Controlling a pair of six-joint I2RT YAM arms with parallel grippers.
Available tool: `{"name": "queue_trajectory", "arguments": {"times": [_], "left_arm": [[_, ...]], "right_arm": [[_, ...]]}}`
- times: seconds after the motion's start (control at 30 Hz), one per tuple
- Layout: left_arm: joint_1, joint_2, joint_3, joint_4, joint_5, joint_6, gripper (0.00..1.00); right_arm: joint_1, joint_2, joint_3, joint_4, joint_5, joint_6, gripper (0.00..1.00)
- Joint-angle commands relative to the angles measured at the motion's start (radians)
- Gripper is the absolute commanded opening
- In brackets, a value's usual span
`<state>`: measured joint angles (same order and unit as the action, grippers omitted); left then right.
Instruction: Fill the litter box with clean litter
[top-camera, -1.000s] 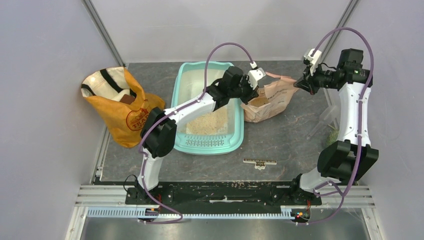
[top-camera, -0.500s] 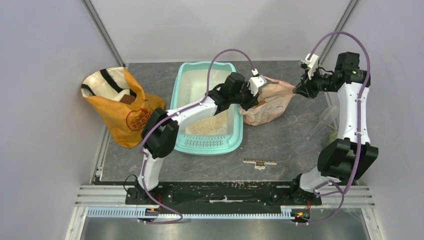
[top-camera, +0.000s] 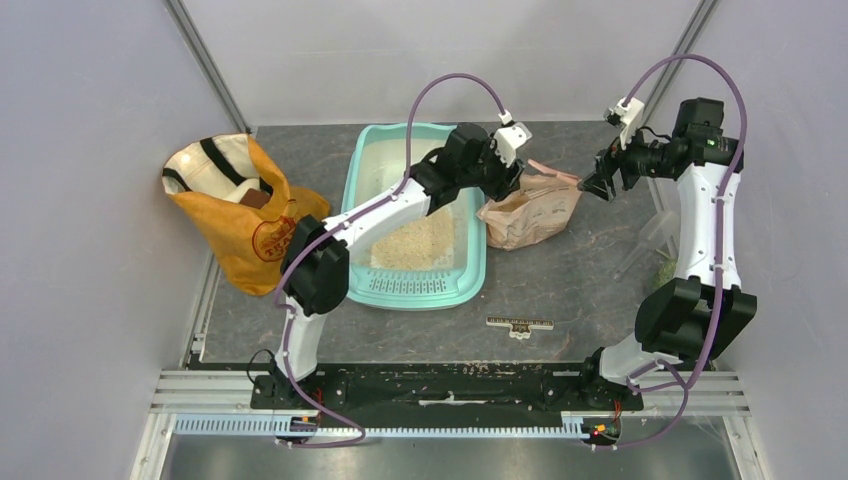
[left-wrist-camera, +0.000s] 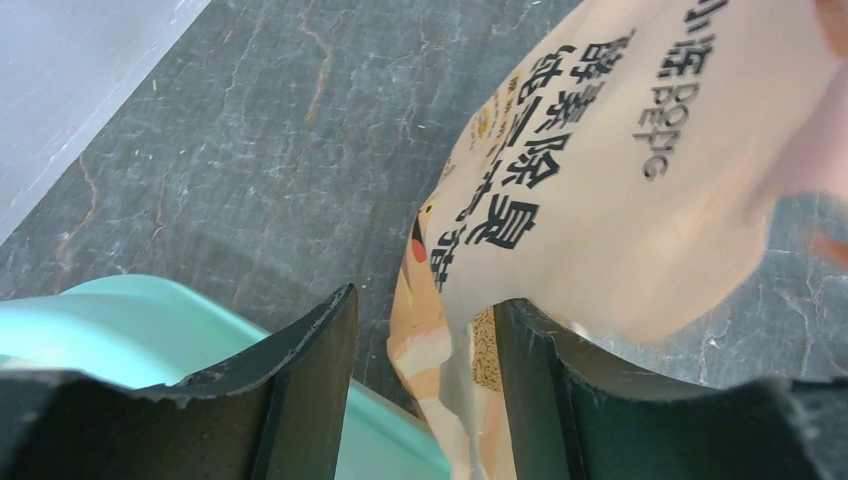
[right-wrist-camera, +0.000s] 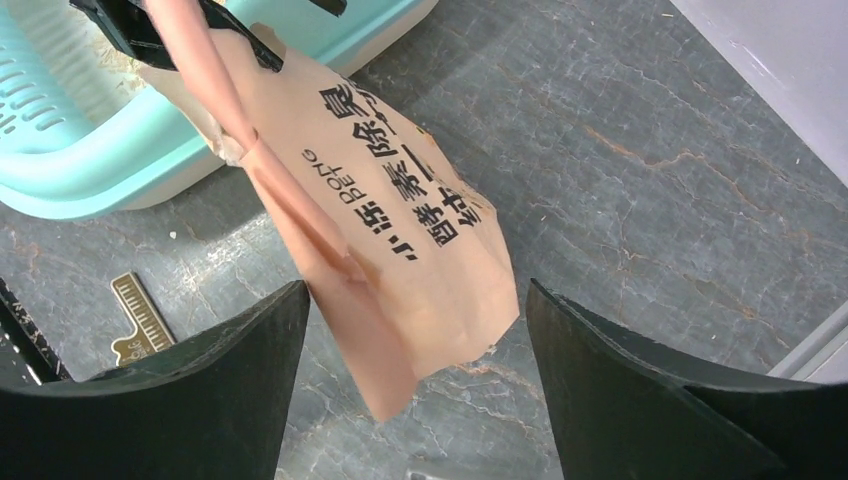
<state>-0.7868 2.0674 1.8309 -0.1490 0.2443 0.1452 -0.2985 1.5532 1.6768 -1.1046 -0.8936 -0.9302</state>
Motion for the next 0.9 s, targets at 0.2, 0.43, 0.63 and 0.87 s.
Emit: {"name": "queue_trajectory", "arguments": {"times": [0.2,0.43,0.63,0.87], "left_arm": [[0.031,-0.122,-0.007,-0.004,0.037,-0.001,0.69],[0.031,-0.218,-0.099,-0.018,0.017,0.032,0.69],[0.031,-0.276,-0.116,-0.008,-0.043,0.023,0.69],[0.031,-0.338,-0.084,-0.028,-0.062,-0.015,0.7]], "right_arm": [[-0.016,-0.062,0.081,0.069,-0.052,0.189,0.97],[-0.07,-0.082,0.155,0.108,0.037,0.48,0.97],[-0.068,-0.129,0.133,0.112,0.488,0.786,0.85],[-0.02,-0.125,-0.009,0.08,1.059,1.118,0.7]]}}
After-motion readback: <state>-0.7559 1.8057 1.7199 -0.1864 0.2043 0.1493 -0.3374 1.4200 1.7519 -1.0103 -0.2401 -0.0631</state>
